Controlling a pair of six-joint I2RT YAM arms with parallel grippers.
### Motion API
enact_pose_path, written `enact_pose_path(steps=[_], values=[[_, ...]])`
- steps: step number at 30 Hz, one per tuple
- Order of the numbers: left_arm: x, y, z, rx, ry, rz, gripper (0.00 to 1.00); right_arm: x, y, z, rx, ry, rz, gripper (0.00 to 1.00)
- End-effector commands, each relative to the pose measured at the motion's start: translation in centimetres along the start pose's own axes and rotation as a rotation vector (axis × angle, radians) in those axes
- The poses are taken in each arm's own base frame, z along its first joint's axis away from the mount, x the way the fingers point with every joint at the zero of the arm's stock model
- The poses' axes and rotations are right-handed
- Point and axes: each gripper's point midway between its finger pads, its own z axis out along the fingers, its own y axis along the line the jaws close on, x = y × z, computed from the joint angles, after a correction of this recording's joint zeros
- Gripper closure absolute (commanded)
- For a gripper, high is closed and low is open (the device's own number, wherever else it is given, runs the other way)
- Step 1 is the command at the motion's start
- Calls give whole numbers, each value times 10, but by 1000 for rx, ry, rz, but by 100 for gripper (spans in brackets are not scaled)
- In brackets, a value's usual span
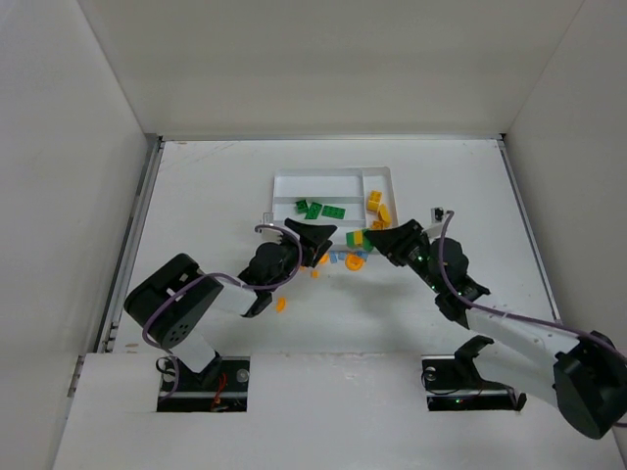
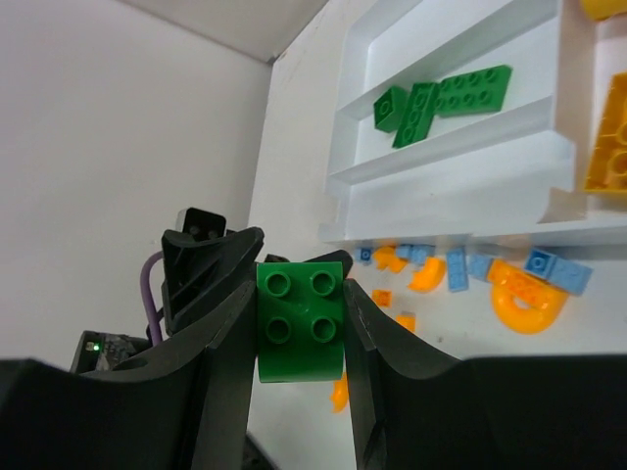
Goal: Sort the legos into containers by color
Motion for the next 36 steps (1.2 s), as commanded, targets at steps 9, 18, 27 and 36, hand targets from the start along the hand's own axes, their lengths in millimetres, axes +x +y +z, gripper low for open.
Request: enact_pose_path(steps=[9, 18, 27, 36], values=[[-8, -90, -33, 339, -12, -26, 39, -12, 64, 31, -171, -77, 94, 66], [-12, -97, -38, 361, -39, 7, 41, -3, 69, 36, -191, -54, 126, 66], [-14, -108, -29, 385, -39, 19, 51, 9, 80, 41, -247, -2, 170, 65], [-17, -112, -30, 395, -48, 19, 72, 23, 76, 48, -274, 50, 233, 65]])
